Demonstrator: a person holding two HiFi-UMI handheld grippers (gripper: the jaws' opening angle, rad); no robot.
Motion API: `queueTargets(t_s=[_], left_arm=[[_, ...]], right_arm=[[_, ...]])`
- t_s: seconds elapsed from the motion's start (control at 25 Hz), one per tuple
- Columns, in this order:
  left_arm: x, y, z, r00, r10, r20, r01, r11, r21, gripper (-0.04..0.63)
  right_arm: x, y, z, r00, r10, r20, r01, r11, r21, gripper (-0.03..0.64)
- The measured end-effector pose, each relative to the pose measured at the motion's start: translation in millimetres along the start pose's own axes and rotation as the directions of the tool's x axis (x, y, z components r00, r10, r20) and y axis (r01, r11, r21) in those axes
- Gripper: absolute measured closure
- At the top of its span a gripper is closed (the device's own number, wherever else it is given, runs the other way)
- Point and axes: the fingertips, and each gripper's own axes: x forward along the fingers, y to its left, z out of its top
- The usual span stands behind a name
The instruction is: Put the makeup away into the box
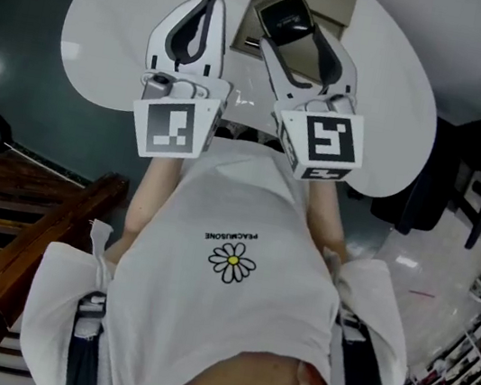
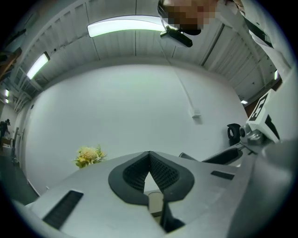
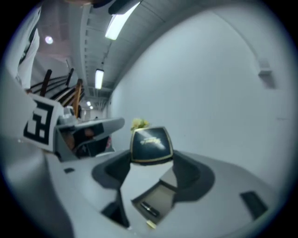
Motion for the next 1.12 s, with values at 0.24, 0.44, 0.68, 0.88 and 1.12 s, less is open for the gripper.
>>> queueTargets(t_s=[0.24, 0.44, 0.68, 0.88, 1.12], left_arm=[[2.9, -14.8, 15.3, 0.998, -0.043, 0.040, 0.042, 0.999, 0.003, 0.575], [6.5, -23.3, 22.9, 0.996, -0.066, 0.059, 0.066, 0.998, 0.000, 0.575], [9.0, -31.5, 24.1, 0.994, -0.085, 0.062, 0.085, 0.996, 0.004, 0.575], [7.9, -27.5, 19.6, 0.996, -0.068, 0.054, 0.068, 0.998, 0.001, 0.575], [5.2, -13.3, 14.5, 0.998, -0.036, 0.044, 0.036, 0.999, -0.002, 0.575]], right_arm=[[-32.7, -21.5, 28.9, 0.986, -0.104, 0.127, 0.094, 0.992, 0.085, 0.324], [-50.0, -31.0, 32.8, 0.976, -0.158, 0.152, 0.141, 0.983, 0.119, 0.324], [-53.5, -37.9, 28.6, 0.973, -0.182, 0.144, 0.164, 0.978, 0.129, 0.324], [-43.9, -43.7, 14.7, 0.978, -0.185, 0.091, 0.171, 0.975, 0.141, 0.324], [-12.1, -58.9, -23.7, 0.974, -0.217, -0.068, 0.226, 0.953, 0.202, 0.324]])
